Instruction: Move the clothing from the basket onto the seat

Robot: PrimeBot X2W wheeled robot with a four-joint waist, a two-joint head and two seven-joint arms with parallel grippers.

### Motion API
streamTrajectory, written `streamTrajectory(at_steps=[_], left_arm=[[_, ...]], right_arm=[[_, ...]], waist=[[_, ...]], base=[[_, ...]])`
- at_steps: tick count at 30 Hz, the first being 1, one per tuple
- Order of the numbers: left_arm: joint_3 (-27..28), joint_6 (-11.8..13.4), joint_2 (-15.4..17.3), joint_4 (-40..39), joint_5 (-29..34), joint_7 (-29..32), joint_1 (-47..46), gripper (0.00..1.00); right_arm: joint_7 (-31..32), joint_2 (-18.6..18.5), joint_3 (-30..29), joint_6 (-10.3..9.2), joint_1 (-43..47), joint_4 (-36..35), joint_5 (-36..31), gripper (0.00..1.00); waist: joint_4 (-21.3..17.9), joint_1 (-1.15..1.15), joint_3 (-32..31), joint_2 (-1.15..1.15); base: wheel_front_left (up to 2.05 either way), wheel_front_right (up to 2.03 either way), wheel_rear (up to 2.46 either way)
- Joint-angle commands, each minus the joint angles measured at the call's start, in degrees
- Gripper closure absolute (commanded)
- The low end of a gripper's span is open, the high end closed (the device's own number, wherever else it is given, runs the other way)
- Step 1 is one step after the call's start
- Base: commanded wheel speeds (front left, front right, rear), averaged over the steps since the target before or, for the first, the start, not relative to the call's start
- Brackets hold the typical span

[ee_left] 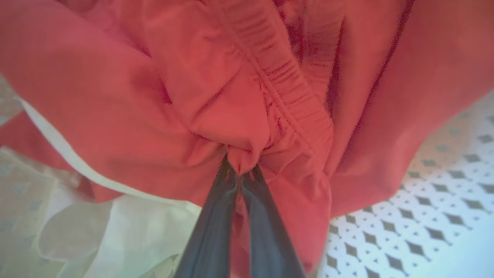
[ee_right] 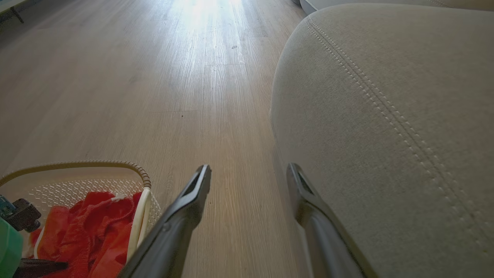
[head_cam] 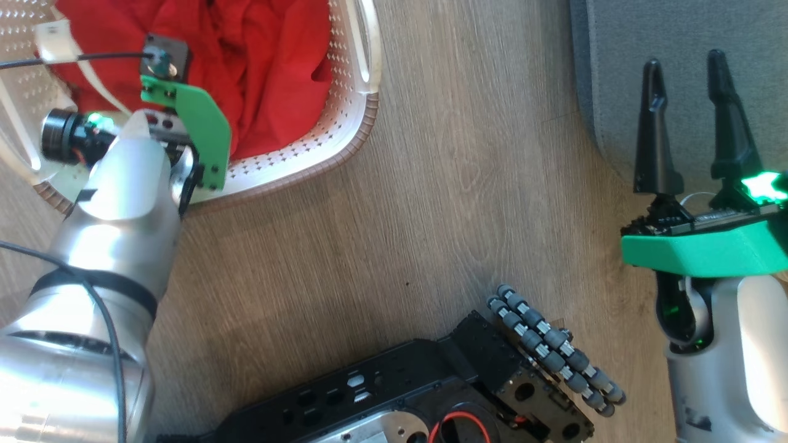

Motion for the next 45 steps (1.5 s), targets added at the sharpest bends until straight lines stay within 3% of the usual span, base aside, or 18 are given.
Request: streamTrajectory(at_steps=[1,5,11,21,31,45], left_arm=[[2.0,-0.5,0.1,-2.0,-1.5,-2.9,-0.5,1.0],[4.1,-1.2,-0.1,-3.6,-3.9,-7.8,-1.7,1.0],[6.7,-3.4,-1.4,-5.2,-7.7,-16.1,0.7,1.0],[9.8,-5.7,-2.2,-12.5,-11.9,-19.2,11.3,1.0],[12.5,-3.9,-1.6,-31.6,-12.5,-19.3,26.1,1.0],[10.3,1.3,2.1,-63.4,-11.9,-7.1,40.7,1.0]], right_arm=[[-0.5,-0.5,1.1,-0.01,1.1,-1.2,0.3,0.0],[-0.5,-0.5,1.6,-0.01,-0.6,-0.7,0.7,0.0],[-0.5,-0.5,0.0,-0.01,-1.9,1.3,-1.4,0.0],[-0.5,-0.5,-3.8,-0.01,0.8,4.6,-7.5,0.0],[-0.5,-0.5,-5.2,-0.01,7.1,5.9,-11.5,0.0],[-0.5,-2.5,6.6,-0.01,7.3,9.8,-13.6,0.0]], waist=[[0.0,0.0,-0.3,0.0],[0.4,0.0,-1.0,0.0],[4.8,0.0,-8.3,0.0],[13.3,0.0,-25.2,0.0],[20.5,0.0,-38.6,0.0],[26.9,0.0,-47.7,0.0]], base=[[0.0,0.0,0.0],[0.0,0.0,0.0],[0.0,0.0,0.0],[0.0,0.0,0.0],[0.0,0.0,0.0],[0.0,0.0,0.0]])
